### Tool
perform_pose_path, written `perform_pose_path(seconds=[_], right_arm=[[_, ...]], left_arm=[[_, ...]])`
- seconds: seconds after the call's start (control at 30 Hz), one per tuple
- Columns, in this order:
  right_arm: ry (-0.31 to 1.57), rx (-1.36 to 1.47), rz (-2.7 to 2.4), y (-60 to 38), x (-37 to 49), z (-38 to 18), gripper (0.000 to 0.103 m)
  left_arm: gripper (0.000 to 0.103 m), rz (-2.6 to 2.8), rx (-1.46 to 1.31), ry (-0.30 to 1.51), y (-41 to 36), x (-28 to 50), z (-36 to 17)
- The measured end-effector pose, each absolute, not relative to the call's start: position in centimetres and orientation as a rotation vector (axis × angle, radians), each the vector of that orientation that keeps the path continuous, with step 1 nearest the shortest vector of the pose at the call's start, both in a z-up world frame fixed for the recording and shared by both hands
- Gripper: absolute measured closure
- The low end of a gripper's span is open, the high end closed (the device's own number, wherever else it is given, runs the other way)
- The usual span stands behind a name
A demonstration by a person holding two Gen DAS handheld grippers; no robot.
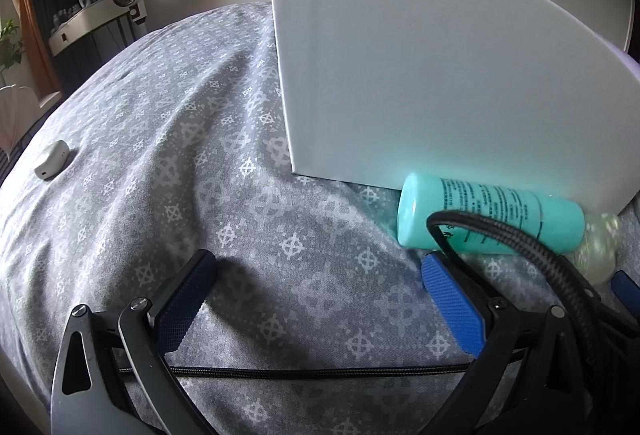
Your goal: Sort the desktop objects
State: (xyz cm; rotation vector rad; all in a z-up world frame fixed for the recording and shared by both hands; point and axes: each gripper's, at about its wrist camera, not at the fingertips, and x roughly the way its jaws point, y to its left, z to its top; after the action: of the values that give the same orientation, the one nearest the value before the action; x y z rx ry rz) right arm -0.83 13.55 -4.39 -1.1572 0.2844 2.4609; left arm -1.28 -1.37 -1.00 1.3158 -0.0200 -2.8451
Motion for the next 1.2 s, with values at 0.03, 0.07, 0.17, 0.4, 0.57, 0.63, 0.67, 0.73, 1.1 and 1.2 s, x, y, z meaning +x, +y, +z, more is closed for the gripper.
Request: perform_pose_path(seconds=[0.03,0.07,0.17,0.4,0.57,0.63,0.67,0.73,1.1,1.2], right_arm=[[0.282,-1.156,2.462,13.52,-0.83,-4.39,0.0],[0.282,-1.157,2.462,13.51,-0.87,-4.38,0.0],[0.282,-1.155,2.462,13.46,-0.94,-4.36,0.0],[0.281,-1.154,2.463,13.39,-1.08,-4.33,0.0],[0.281,-1.154,2.463,13.36,-1.11,-4.32,0.0],[0.281,-1.154,2.463,13.39,-1.06,-4.33,0.0],[0.281,-1.154,2.463,13.37,-1.1,-4.32,0.0],[0.281,-1.154,2.463,13.38,-1.09,-4.32,0.0],[0.282,-1.155,2.463,13.36,-1.11,-4.31,0.0],[0.282,-1.155,2.462,13.36,-1.09,-4.32,0.0]], left_arm=[[0.0,-2.845,1.316,-0.021,-1.33,-1.26,-1.02],[0.0,-2.845,1.316,-0.02,-1.3,-1.23,-1.0],[0.0,-2.845,1.316,-0.02,-1.3,-1.22,-0.96],[0.0,-2.845,1.316,-0.02,-1.3,-1.23,-0.95],[0.0,-2.845,1.317,-0.02,-1.3,-1.23,-0.94],[0.0,-2.845,1.317,-0.02,-1.3,-1.28,-0.97],[0.0,-2.845,1.317,-0.02,-1.3,-1.23,-0.93],[0.0,-2.846,1.317,-0.02,-1.3,-1.25,-0.94],[0.0,-2.846,1.317,-0.02,-1.31,-1.24,-0.92],[0.0,-2.844,1.318,-0.023,-1.27,-1.21,-0.94]])
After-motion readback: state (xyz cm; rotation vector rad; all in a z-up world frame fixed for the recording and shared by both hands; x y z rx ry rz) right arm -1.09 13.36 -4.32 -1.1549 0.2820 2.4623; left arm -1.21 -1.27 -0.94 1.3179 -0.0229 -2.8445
